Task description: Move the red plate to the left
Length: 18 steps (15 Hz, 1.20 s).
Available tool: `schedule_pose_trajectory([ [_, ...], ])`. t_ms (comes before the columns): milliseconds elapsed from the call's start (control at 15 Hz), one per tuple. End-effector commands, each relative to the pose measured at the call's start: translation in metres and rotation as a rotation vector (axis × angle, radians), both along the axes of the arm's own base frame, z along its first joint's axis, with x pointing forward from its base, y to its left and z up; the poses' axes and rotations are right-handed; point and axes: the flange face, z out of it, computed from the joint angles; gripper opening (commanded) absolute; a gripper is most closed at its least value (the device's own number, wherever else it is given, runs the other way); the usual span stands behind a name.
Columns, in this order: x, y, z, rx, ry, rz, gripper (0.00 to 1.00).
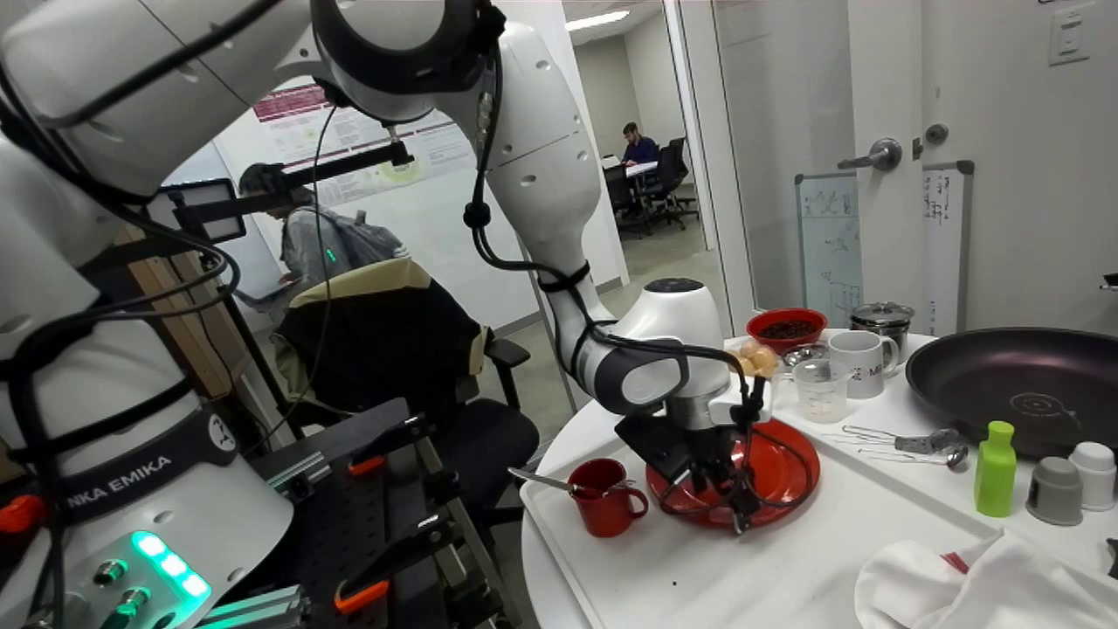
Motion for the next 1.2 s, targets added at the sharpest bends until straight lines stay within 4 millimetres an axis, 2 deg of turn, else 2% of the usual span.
schedule_pose_trajectory([
  [0,0.003,0.003,0.002,-0.015,-0.008,0.019,1.0],
  [333,-0.002,0.0,0.018,-0.056,-0.046,0.031,1.0],
  [600,-0.015,-0.006,0.032,-0.102,-0.048,0.053,1.0],
  [867,-0.039,-0.007,0.049,-0.143,-0.044,0.084,1.0],
  [1133,-0.075,-0.013,0.072,-0.184,-0.065,0.116,1.0],
])
